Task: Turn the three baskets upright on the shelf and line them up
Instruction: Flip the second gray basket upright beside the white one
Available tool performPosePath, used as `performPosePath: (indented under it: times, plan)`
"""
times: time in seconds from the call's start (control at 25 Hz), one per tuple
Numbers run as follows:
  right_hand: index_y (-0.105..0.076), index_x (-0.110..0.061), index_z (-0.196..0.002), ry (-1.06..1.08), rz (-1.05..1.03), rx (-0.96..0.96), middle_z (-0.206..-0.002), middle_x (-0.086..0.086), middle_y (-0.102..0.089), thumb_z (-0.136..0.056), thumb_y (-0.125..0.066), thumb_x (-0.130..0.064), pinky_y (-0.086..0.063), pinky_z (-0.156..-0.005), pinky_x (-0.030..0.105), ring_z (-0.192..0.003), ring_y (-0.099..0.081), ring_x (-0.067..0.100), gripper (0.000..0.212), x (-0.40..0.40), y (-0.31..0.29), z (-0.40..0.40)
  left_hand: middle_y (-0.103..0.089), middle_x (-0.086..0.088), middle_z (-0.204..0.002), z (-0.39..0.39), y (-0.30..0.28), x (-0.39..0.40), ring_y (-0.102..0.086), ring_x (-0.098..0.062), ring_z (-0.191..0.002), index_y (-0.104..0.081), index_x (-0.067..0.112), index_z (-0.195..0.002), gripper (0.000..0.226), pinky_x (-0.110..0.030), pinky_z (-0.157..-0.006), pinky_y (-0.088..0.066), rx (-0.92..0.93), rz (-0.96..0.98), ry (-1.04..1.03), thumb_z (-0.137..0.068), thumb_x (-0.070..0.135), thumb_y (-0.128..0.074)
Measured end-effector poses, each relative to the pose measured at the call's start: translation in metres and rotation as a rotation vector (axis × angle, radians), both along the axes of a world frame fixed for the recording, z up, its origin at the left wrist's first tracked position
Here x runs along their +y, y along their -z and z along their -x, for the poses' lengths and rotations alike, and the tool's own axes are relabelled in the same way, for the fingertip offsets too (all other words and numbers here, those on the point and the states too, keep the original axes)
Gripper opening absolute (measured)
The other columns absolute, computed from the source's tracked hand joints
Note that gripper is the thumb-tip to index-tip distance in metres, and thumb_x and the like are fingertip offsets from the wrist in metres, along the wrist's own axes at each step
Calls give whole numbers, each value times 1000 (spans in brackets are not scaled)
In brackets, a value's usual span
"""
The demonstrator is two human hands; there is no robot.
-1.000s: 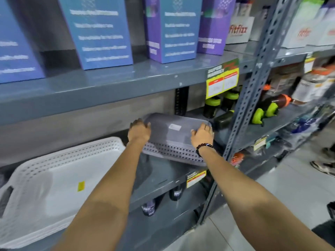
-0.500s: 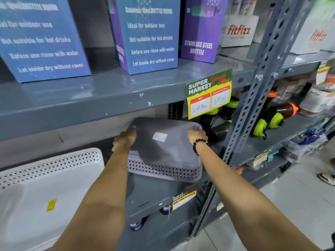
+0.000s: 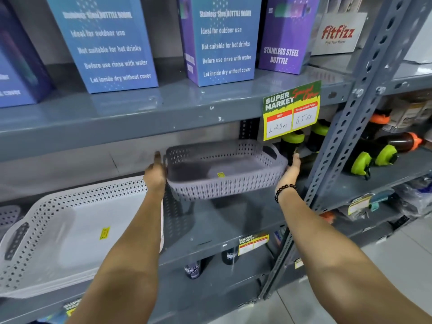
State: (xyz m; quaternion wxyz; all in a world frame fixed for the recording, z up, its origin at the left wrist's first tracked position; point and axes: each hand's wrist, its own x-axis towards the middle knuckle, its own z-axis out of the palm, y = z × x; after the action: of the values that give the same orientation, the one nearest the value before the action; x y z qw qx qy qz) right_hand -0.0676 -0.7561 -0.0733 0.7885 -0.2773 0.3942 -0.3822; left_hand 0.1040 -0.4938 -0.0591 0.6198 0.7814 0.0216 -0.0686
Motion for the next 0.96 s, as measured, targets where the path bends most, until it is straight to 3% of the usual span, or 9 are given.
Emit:
performPosePath:
  times: [0.04,0.08,0.2,0.28,0.36,0.44,0.64,0.84,0.96]
  plan:
    - [-35,-23,-145,-29,48,25,-153,3,-33,-42,-64,-85,-25,-117,46,-140,-33,23,124,-2,10,0,-65,-16,-80,3,2,5,-60,-29,-78,-60,14,-60,51,-37,-75,-46,37,-123,32,-85,58,-50]
    - [-34,-21,-145,-58,56,76,-153,2,-33,-49,-66,-81,-24,-118,44,-140,-33,23,119,3,8,5,-67,-21,-85,7,2,8,-63,-32,-81,-67,8,-69,45,-37,-76,-49,60,-233,74,-83,50,-58]
    - [-39,-3,-140,-69,32,355,-138,11,-47,-88,-60,-37,-37,-104,31,-127,-46,23,66,11,-10,12,-70,-27,-104,20,-3,12,-66,-38,-99,-69,-8,-100,32,-40,-84,-53,-30,-565,166,-84,19,-63]
    - [-46,2,-133,-52,134,512,-126,16,-56,-95,-50,-12,-41,-91,31,-118,-53,26,41,9,-8,13,-68,-28,-108,32,-8,10,-64,-41,-104,-66,-13,-103,26,-40,-86,-52,-103,-711,181,-84,3,-59]
    - [-52,0,-125,-153,274,697,-121,17,-61,-96,-38,0,-47,-89,32,-121,-54,31,32,12,-5,22,-67,-27,-110,42,-9,7,-64,-41,-106,-65,-13,-105,24,-40,-86,-53,-145,-790,182,-83,-5,-56]
    - [-56,-7,-117,-153,343,826,-110,17,-62,-96,-39,-4,-50,-83,32,-121,-54,34,27,14,8,31,-65,-24,-115,52,-8,4,-63,-38,-110,-65,-8,-108,27,-39,-87,-54,-188,-898,189,-83,-5,-56]
    - [-62,2,-118,-91,455,987,-126,27,-59,-93,-48,-4,-48,-96,41,-116,-57,41,29,26,14,40,-47,-18,-132,57,13,13,-45,-33,-124,-61,-1,-118,33,-42,-95,-49,-295,-1063,182,-88,10,-54]
    - [-60,6,-117,-143,520,1070,-122,29,-60,-91,-48,0,-50,-92,42,-112,-59,41,29,33,19,41,-46,-17,-132,61,26,22,-53,-32,-116,-59,2,-121,36,-41,-95,-50,-273,-990,210,-86,1,-54]
    - [-58,8,-116,-160,525,1125,-120,29,-61,-89,-51,-1,-51,-90,45,-110,-60,42,29,34,18,37,-49,-17,-129,61,27,27,-55,-35,-115,-57,2,-123,38,-44,-95,-49,-296,-913,218,-89,18,-60]
